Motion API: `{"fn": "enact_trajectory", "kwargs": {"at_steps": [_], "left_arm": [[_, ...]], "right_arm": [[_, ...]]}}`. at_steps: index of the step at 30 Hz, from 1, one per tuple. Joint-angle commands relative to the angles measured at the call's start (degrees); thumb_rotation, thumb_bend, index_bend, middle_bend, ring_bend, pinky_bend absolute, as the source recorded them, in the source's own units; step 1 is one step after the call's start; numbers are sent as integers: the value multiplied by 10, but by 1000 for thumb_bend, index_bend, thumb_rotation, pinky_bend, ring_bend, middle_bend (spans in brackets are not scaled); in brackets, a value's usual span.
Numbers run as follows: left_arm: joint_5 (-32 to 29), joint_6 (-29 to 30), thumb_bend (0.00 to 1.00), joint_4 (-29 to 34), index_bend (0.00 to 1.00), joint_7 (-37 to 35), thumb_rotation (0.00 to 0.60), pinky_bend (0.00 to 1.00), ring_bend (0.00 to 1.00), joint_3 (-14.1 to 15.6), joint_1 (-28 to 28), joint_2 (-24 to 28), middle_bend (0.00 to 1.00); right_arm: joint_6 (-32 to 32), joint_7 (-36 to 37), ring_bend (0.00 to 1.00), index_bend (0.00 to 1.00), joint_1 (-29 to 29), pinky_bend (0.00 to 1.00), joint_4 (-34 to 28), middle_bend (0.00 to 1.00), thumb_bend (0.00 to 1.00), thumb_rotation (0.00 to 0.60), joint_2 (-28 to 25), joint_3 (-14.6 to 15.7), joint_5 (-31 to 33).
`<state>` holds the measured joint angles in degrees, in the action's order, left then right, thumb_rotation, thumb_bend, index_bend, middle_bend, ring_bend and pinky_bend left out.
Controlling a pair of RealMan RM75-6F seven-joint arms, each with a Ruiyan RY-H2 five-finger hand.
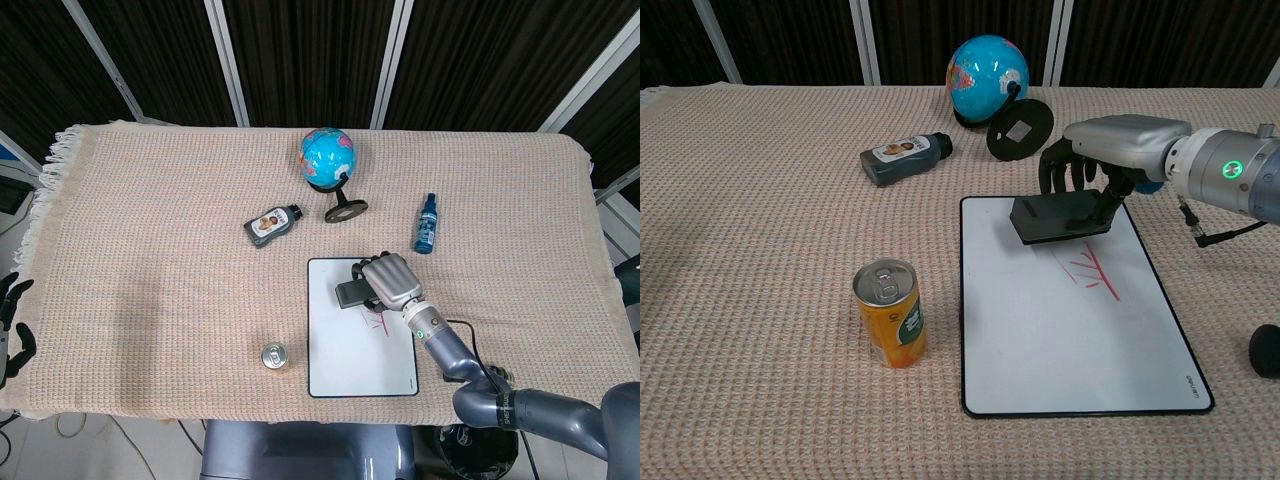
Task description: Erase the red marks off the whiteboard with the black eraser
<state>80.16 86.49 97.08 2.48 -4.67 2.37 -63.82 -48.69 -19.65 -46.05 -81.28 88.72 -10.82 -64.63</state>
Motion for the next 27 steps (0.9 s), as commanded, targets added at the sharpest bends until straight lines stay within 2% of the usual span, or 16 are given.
{"fn": "enact_trajectory", "kwargs": {"at_steps": [1,14,27], "left_arm": [[-1,0,744,0,143,0,600,0,0,0,0,0,45],[-5,-2,744,3,143,1,600,0,0,-1,0,1,45],[-6,-3,744,4,144,3,600,0,0,-1,0,2,45]], "right_arm": [[-2,-12,507,484,-5,364,5,525,388,600,9,-1,11],[-25,-8,514,506,4,369,8,535,388,600,27,16,-3],[-31,-4,521,542,20,374,-5,546,387,600,18,42,-24]]}}
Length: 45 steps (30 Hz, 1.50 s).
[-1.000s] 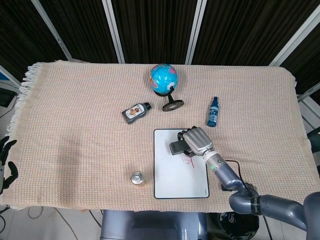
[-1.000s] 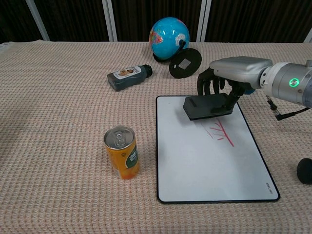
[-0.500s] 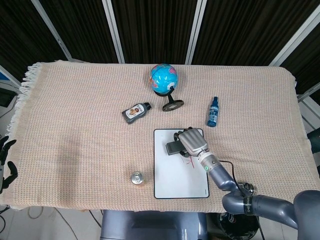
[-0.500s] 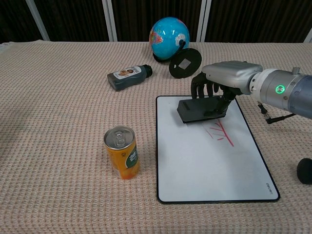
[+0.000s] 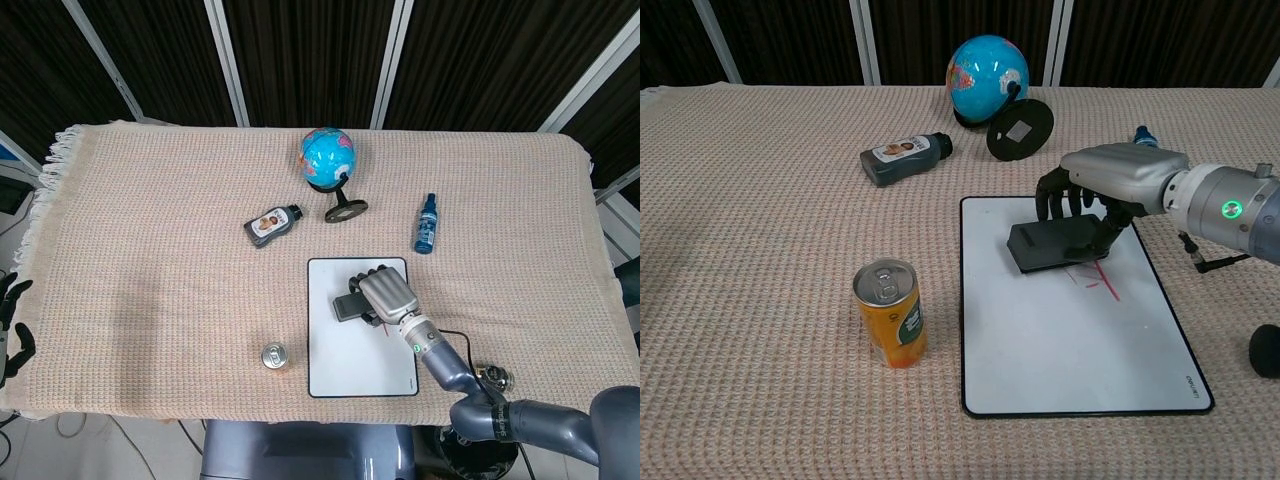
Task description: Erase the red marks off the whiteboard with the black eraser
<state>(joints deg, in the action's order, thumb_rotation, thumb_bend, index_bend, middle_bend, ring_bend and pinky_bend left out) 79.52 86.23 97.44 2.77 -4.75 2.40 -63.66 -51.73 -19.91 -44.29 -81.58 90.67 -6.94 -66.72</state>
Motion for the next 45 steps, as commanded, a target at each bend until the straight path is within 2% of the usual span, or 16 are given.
{"fn": "enact_trajectory", "kwargs": {"at_steps": [1,11,25,33,45], "left_arm": [[0,0,744,0,144,0,600,0,0,0,0,0,45],[0,0,744,1,144,1,600,0,0,0,0,0,45],[2,1,743,1,146,3,600,0,0,2,0,-1,45],[3,2,743,1,146,3,600,0,0,2,0,-1,45],[4,2,743,1,146,2,600,0,0,2,-1,0,45]], "right_arm": [[-2,-1,523,549,4,375,-3,549,388,600,-2,5,-5],[-15,8,529,597,27,379,-23,555,388,600,-23,31,-32],[-57,25,529,605,77,379,-73,555,393,600,-63,80,-92],[-65,19,529,607,86,379,-78,555,398,600,-54,77,-103],[-41,20,529,609,72,379,-22,555,405,600,-11,39,-74]]}}
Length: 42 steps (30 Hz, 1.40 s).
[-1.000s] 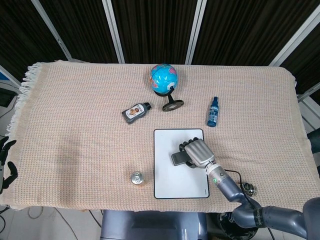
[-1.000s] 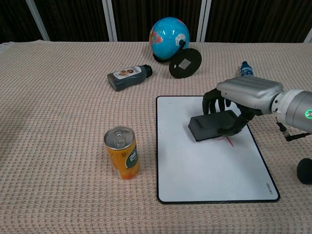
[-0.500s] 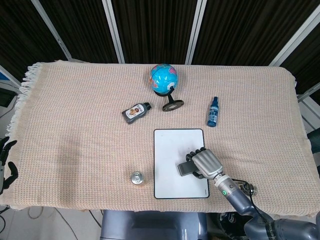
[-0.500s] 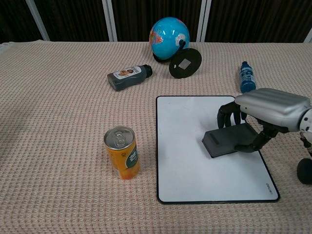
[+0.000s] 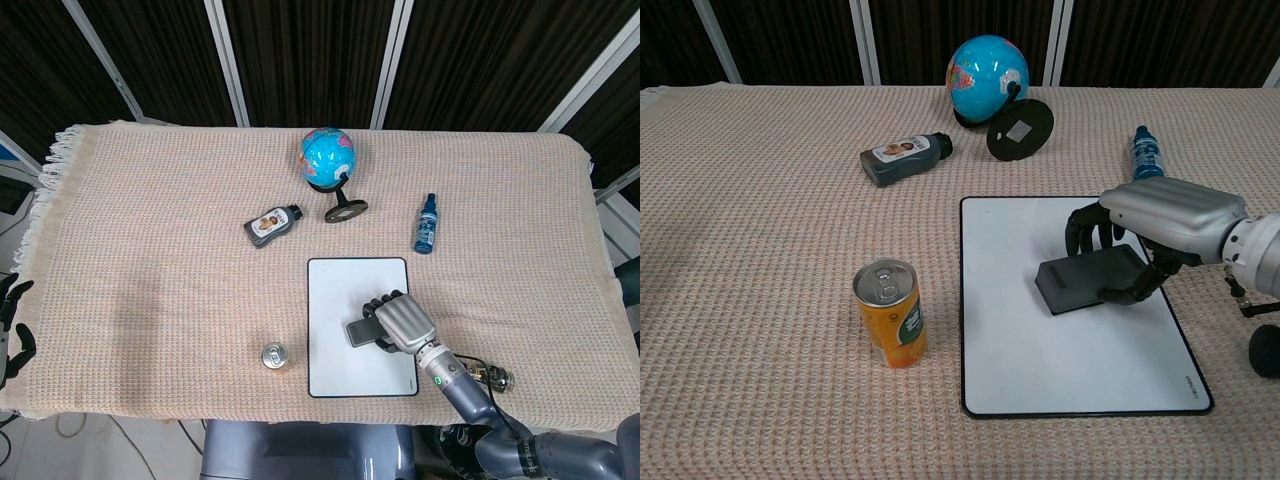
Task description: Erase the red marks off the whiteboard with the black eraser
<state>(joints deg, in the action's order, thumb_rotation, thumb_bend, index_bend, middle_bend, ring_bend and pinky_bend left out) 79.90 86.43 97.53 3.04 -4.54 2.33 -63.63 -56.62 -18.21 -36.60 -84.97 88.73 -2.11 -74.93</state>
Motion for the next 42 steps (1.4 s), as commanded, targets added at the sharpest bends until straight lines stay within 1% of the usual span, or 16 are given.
{"fn": "enact_trajectory", "kwargs": {"at_steps": [1,9,12,14,20,23,27,35,38,42], "left_arm": [[-1,0,743,0,146,-1,600,0,0,0,0,0,45],[-2,-2,743,0,146,0,600,0,0,-1,1,1,45],[-2,-2,743,0,146,0,600,0,0,-1,1,1,45],[-1,-2,744,0,146,0,600,0,0,0,1,1,45],[-4,-3,744,0,146,-1,600,0,0,-1,1,2,45],[-5,-3,744,0,146,-2,600,0,0,-2,1,2,45],[-6,-4,743,0,146,-1,600,0,0,-2,2,2,45],[-4,-2,743,0,147,0,600,0,0,-1,1,1,45],[-4,-2,743,0,147,-1,600,0,0,-1,1,2,45],[-3,-3,743,0,147,-1,600,0,0,-1,1,2,45]], "right_arm": [[10,4,529,609,-8,379,17,555,406,600,11,-14,11],[29,17,529,612,-30,379,56,555,414,600,30,-54,37],[47,21,529,613,-42,379,82,554,416,600,42,-68,55],[56,18,529,613,-52,379,113,555,416,600,55,-77,66],[80,34,529,612,-71,379,169,555,418,600,75,-95,85],[83,42,529,613,-75,379,184,555,418,600,78,-100,87],[78,57,529,614,-70,379,171,555,418,600,67,-99,80],[44,63,529,617,-42,379,99,555,419,600,33,-68,45],[25,60,529,618,-31,379,76,555,419,600,12,-63,32],[7,74,529,618,-13,379,42,554,419,600,-34,-55,17]]}}
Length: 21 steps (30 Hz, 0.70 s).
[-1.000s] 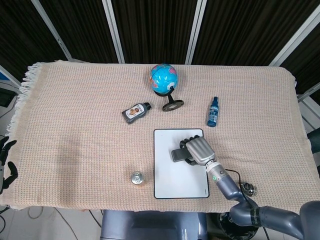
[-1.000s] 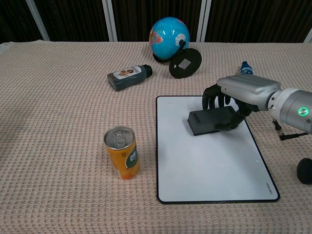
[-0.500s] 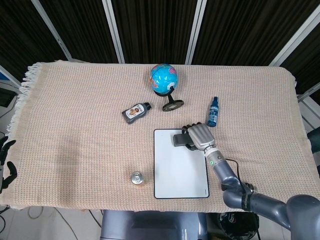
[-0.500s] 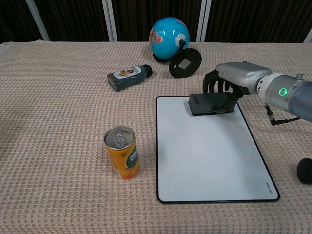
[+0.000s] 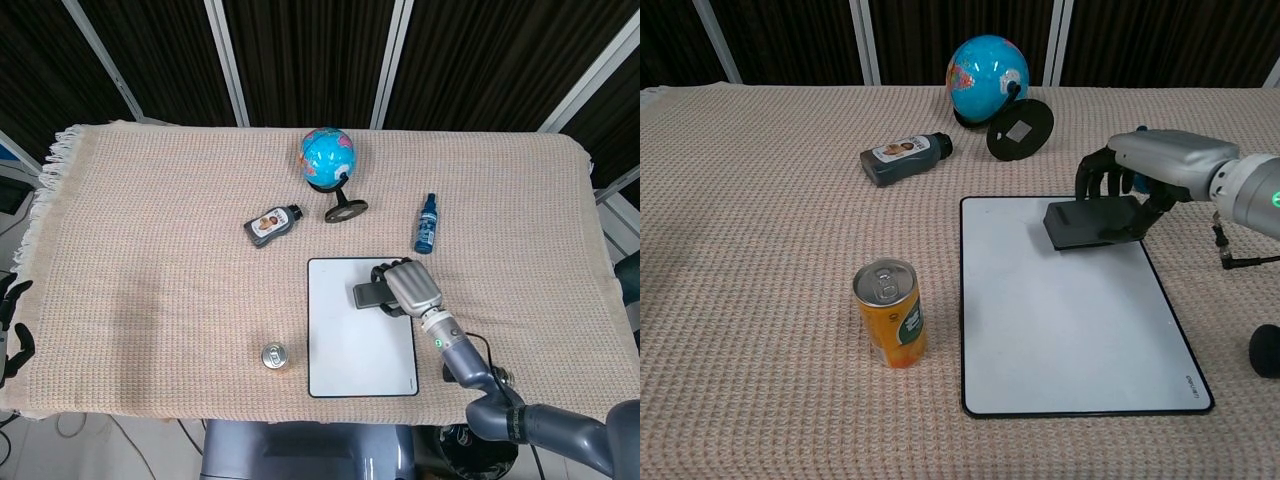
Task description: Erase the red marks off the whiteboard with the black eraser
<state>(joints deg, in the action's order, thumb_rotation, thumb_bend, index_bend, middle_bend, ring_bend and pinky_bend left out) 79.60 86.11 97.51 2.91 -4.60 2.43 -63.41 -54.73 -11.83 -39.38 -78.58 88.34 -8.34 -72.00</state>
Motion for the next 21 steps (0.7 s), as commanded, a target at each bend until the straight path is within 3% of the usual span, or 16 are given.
{"fn": "enact_trajectory", "kwargs": {"at_steps": [1,9,17,21], "left_arm": [[1,0,743,0,147,0,600,0,0,0,0,0,45],[5,4,743,0,147,7,600,0,0,2,-1,-4,44],[5,6,744,0,147,11,600,0,0,2,-1,-6,44],[6,6,743,0,147,12,600,0,0,2,-1,-6,44]], "right_arm": [[-15,12,528,618,19,379,-27,553,419,600,-41,10,-15],[-28,50,524,618,57,379,-15,547,418,600,-95,26,-10],[-38,83,522,618,82,379,30,542,404,600,-91,37,-14],[-33,87,487,618,87,367,48,506,351,600,-83,40,-11]]}}
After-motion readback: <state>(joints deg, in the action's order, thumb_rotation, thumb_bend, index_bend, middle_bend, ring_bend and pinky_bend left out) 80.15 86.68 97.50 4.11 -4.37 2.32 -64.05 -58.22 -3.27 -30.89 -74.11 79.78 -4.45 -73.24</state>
